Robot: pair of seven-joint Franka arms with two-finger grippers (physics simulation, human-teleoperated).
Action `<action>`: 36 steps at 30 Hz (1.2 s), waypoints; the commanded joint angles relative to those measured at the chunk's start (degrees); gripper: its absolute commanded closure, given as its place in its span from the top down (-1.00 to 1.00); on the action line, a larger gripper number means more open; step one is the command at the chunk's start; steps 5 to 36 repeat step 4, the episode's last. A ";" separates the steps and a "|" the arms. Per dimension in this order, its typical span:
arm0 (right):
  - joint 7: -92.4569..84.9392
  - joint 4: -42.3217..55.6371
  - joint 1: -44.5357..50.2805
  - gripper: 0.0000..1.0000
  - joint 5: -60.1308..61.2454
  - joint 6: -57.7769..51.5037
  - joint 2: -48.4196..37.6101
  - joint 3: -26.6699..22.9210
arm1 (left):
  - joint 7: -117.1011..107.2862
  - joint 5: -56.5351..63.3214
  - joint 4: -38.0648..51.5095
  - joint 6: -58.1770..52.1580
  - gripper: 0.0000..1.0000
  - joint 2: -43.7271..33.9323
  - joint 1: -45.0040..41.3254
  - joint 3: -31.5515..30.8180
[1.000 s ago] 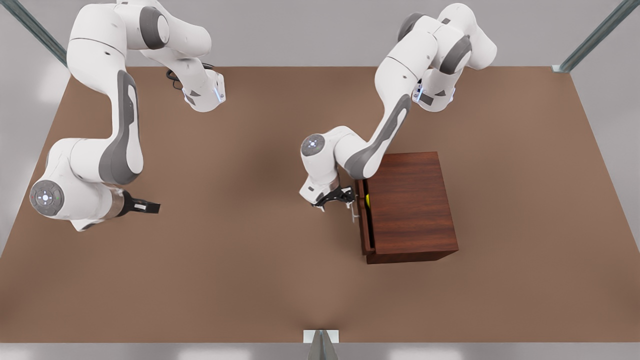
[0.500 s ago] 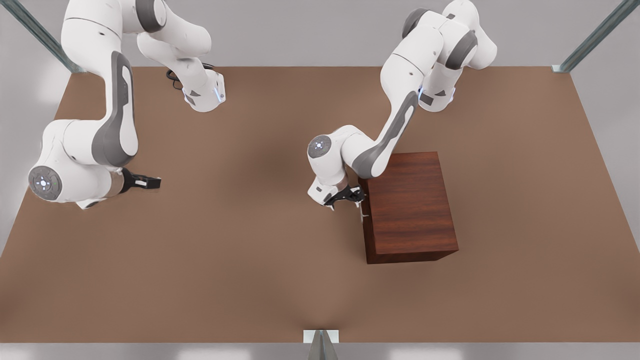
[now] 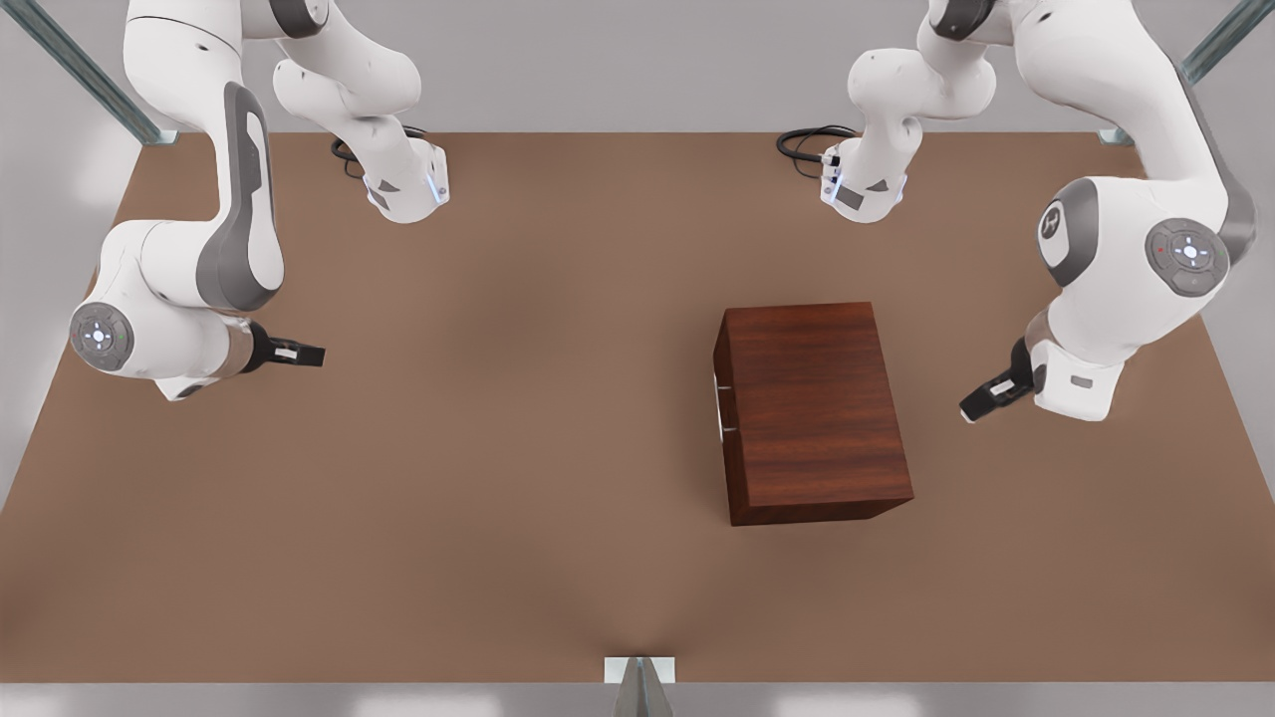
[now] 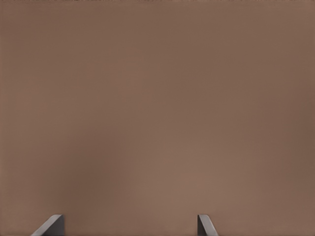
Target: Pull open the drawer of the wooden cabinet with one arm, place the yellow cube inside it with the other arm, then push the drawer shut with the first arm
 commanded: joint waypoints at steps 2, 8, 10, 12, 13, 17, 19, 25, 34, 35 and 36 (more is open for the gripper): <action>-0.34 0.05 0.00 1.00 -0.08 0.50 -0.07 -0.01 | 32.23 -5.37 2.35 -1.12 1.00 1.63 0.27 0.44; -0.34 0.05 0.09 1.00 -0.08 0.50 -0.07 0.07 | 32.23 -5.28 3.06 -1.91 1.00 1.72 0.45 0.44; -0.34 0.05 0.09 1.00 -0.08 0.50 -0.07 0.07 | 32.23 -5.28 3.06 -1.91 1.00 1.72 0.45 0.44; -0.34 0.05 0.09 1.00 -0.08 0.50 -0.07 0.07 | 32.23 -5.28 3.06 -1.91 1.00 1.72 0.45 0.44; -0.34 0.05 0.09 1.00 -0.08 0.50 -0.07 0.07 | 32.23 -5.28 3.06 -1.91 1.00 1.72 0.45 0.44; -0.34 0.05 0.09 1.00 -0.08 0.50 -0.07 0.07 | 32.23 -5.28 3.06 -1.91 1.00 1.72 0.45 0.44; -0.34 0.05 0.09 1.00 -0.08 0.50 -0.07 0.07 | 32.23 -5.28 3.06 -1.91 1.00 1.72 0.45 0.44; -0.34 0.05 0.09 1.00 -0.08 0.50 -0.07 0.07 | 32.23 -5.28 3.06 -1.91 1.00 1.72 0.45 0.44; -0.34 0.05 0.09 1.00 -0.08 0.50 -0.07 0.07 | 32.23 -5.28 3.06 -1.91 1.00 1.72 0.45 0.44; -0.34 0.05 0.09 1.00 -0.08 0.50 -0.07 0.07 | 32.23 -5.28 3.06 -1.91 1.00 1.72 0.45 0.44; -0.34 0.05 0.09 1.00 -0.08 0.50 -0.07 0.07 | 32.23 -5.28 3.06 -1.91 1.00 1.72 0.45 0.44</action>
